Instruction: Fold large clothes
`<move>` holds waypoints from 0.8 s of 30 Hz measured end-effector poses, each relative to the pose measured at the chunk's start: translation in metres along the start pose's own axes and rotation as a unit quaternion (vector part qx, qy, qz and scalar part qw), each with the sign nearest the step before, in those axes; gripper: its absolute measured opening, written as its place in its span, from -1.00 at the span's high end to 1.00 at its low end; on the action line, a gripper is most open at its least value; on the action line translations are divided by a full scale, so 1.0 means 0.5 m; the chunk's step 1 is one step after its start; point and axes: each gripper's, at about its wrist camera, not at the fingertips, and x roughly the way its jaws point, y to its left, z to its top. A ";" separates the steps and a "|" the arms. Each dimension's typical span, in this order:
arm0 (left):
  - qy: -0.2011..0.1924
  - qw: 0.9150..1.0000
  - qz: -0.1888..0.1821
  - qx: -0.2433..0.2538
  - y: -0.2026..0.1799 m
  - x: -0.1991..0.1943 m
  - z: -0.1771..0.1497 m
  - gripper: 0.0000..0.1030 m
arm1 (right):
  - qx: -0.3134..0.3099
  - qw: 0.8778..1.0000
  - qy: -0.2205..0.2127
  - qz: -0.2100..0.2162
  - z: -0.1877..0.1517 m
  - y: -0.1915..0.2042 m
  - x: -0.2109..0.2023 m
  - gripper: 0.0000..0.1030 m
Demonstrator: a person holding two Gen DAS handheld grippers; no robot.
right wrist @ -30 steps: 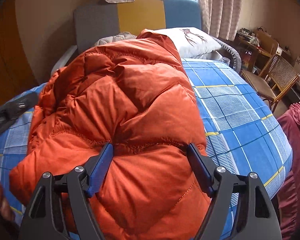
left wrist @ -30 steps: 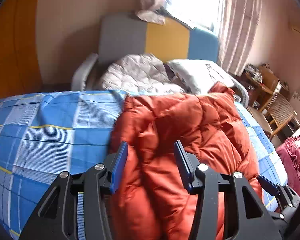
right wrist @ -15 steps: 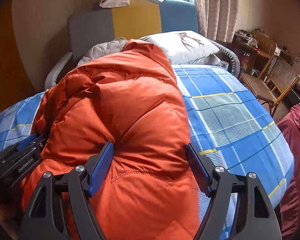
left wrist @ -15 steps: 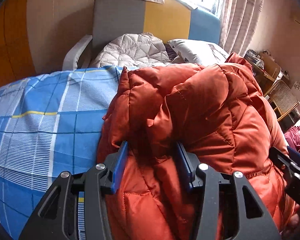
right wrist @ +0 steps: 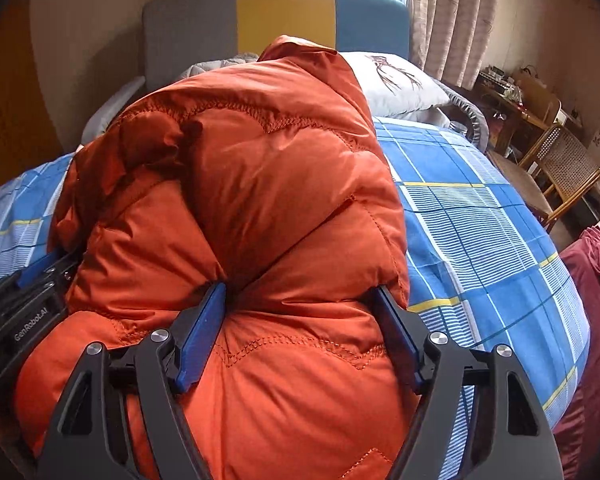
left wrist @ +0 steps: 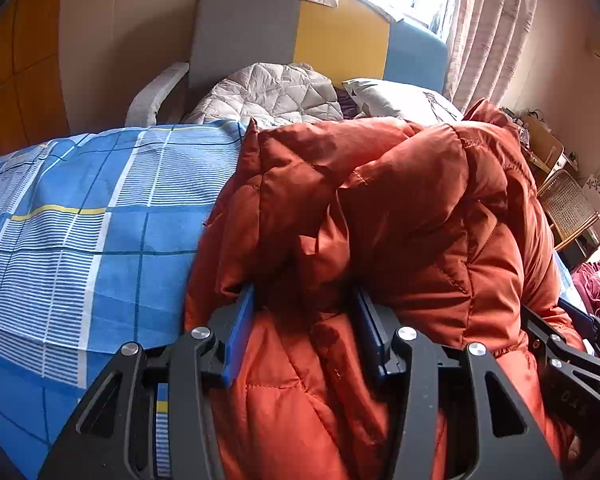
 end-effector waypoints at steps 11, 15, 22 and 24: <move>-0.020 1.000 0.007 0.001 -0.003 -0.086 -0.011 -0.22 | 0.000 0.999 -0.030 -0.024 -0.010 0.018 -0.077 -0.43; -0.030 1.000 0.002 0.009 -0.001 -0.116 -0.022 -0.25 | 0.009 0.999 -0.034 -0.021 -0.019 0.016 -0.102 -0.51; -0.042 0.999 -0.009 0.016 0.000 -0.159 -0.040 -0.26 | 0.010 0.999 -0.047 -0.015 -0.041 0.022 -0.145 -0.51; -0.044 0.999 -0.011 0.016 0.000 -0.169 -0.046 -0.26 | 0.008 0.999 -0.050 -0.015 -0.047 0.025 -0.155 -0.51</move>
